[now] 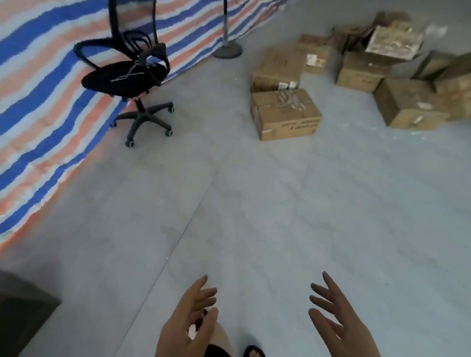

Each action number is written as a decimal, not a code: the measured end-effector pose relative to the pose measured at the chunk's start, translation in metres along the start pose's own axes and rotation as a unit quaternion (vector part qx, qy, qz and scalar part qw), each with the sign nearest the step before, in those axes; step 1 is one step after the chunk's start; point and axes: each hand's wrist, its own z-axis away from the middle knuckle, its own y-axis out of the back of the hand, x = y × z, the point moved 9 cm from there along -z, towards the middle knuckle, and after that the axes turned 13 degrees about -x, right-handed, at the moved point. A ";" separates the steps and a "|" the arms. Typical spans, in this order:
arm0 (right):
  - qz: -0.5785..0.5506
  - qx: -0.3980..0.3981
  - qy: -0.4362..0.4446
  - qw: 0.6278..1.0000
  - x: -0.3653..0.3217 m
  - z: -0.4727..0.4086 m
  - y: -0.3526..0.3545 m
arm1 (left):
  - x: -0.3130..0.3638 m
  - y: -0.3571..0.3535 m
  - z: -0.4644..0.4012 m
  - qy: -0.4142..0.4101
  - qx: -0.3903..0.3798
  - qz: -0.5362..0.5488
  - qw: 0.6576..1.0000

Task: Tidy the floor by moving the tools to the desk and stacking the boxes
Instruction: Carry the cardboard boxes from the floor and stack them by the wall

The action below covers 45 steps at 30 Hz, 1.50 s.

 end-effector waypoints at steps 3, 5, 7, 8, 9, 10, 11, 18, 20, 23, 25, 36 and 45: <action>-0.017 0.028 -0.025 0.999 0.009 -0.020 0.024 | 0.011 -0.023 -0.045 0.008 -0.049 -0.013 0.999; -0.030 0.048 -0.044 0.997 0.007 -0.040 0.039 | 0.016 -0.032 -0.079 0.011 -0.069 -0.017 0.997; -0.037 0.074 -0.038 0.996 0.006 -0.067 0.055 | 0.019 -0.038 -0.118 0.008 -0.087 -0.029 0.996; -0.037 0.084 -0.031 0.995 0.002 -0.084 0.062 | 0.022 -0.038 -0.139 0.007 -0.093 -0.036 0.995; -0.041 0.089 -0.027 0.995 -0.004 -0.103 0.068 | 0.026 -0.037 -0.161 0.004 -0.097 -0.042 0.994; -0.046 0.090 -0.018 0.995 -0.010 -0.123 0.074 | 0.030 -0.034 -0.184 0.003 -0.098 -0.045 0.994; -0.047 0.088 -0.006 0.995 -0.017 -0.143 0.079 | 0.035 -0.030 -0.207 0.002 -0.101 -0.047 0.994; -0.031 0.106 -0.006 0.994 -0.062 -0.270 0.117 | 0.076 -0.008 -0.362 -0.018 -0.121 -0.040 0.992; -0.042 0.114 -0.014 0.993 -0.066 -0.294 0.131 | 0.080 -0.015 -0.395 -0.011 -0.144 -0.042 0.989; -0.035 0.148 -0.026 0.988 -0.070 -0.327 0.166 | 0.092 -0.029 -0.445 -0.002 -0.162 -0.051 0.985; -0.037 0.162 -0.035 0.985 -0.069 -0.353 0.191 | 0.098 -0.041 -0.482 0.002 -0.166 -0.051 0.985; -0.039 0.160 -0.018 0.986 -0.089 -0.548 0.401 | 0.175 -0.165 -0.724 -0.002 -0.152 -0.043 0.987; -0.030 0.121 -0.030 0.992 -0.103 -0.692 0.554 | 0.235 -0.257 -0.890 0.016 -0.151 -0.039 0.988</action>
